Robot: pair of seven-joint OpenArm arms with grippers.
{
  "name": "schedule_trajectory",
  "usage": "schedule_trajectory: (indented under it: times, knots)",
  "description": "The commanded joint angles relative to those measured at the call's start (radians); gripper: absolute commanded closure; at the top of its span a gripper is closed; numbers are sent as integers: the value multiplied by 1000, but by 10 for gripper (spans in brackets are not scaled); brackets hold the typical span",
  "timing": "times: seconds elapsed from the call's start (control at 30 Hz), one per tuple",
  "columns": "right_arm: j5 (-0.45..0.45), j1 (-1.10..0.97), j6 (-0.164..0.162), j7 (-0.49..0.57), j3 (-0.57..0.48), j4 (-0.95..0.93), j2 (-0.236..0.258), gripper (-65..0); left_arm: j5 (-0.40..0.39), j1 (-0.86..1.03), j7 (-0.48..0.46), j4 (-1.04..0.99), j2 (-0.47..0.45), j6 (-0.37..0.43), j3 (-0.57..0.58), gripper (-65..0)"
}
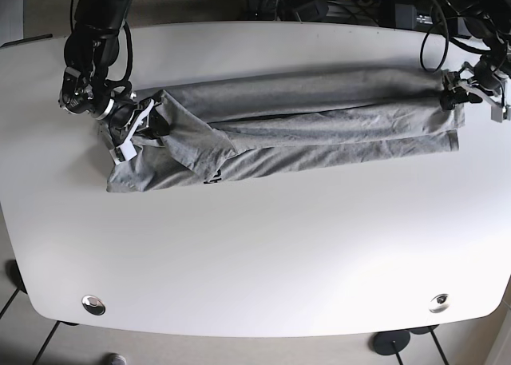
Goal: Fold the T-shirt properly
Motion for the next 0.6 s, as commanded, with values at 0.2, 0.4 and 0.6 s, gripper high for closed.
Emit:
schedule_trajectory:
  times: [0.2,0.4,0.6]
  knots:
    - [-63,-1,-24,-54,-1,1,7,-81,-23,-10,-28,-23,-21,-3,81,-496]
    - [-63,-1,-24,-53,6,1,7,-81,-20,-12,-32,-57,-17,-3,127,-60]
    - [-64,-1,-24,-53,6,1,-11,-81,-17,7,-25,187,4,-3,119,-42]
